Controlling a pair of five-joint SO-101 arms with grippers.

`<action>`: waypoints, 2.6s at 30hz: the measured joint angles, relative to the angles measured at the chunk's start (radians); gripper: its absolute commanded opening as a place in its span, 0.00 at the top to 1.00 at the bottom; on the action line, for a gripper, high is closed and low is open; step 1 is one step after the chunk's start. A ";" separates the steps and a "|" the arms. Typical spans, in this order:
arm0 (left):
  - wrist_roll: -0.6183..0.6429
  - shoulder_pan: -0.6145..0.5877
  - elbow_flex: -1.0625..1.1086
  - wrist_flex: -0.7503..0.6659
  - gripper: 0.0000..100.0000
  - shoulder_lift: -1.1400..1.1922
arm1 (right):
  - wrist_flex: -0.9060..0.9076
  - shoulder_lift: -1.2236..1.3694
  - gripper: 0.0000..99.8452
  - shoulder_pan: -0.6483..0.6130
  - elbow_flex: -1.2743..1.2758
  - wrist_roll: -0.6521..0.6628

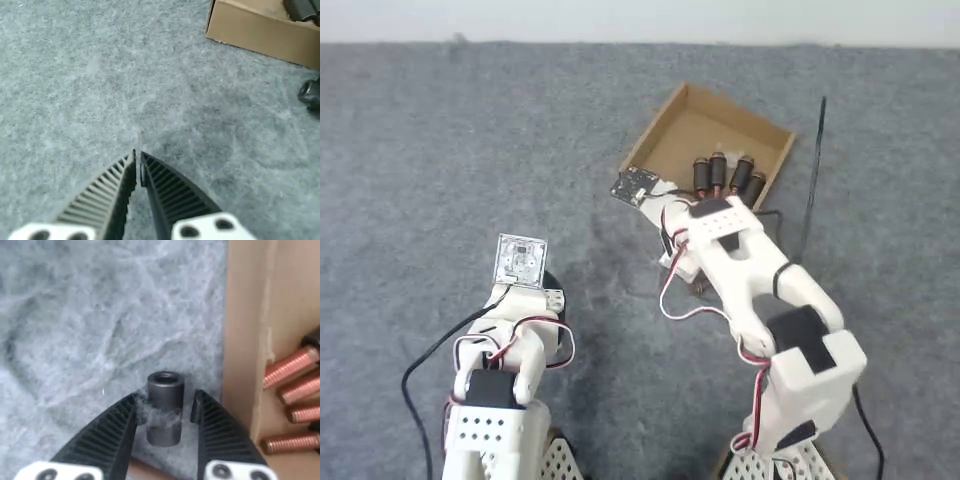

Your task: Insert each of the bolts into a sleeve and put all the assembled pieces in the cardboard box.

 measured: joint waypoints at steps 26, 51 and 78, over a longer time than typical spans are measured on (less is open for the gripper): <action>0.000 -0.003 0.000 0.000 0.99 0.000 | 0.198 -0.012 0.96 0.071 -0.121 -0.124; 0.000 -0.003 0.000 0.000 0.99 0.000 | 0.265 -0.615 0.96 0.356 0.342 -0.410; 0.213 0.269 -0.018 -0.051 0.99 0.000 | 0.138 -0.641 0.99 0.729 0.445 -0.608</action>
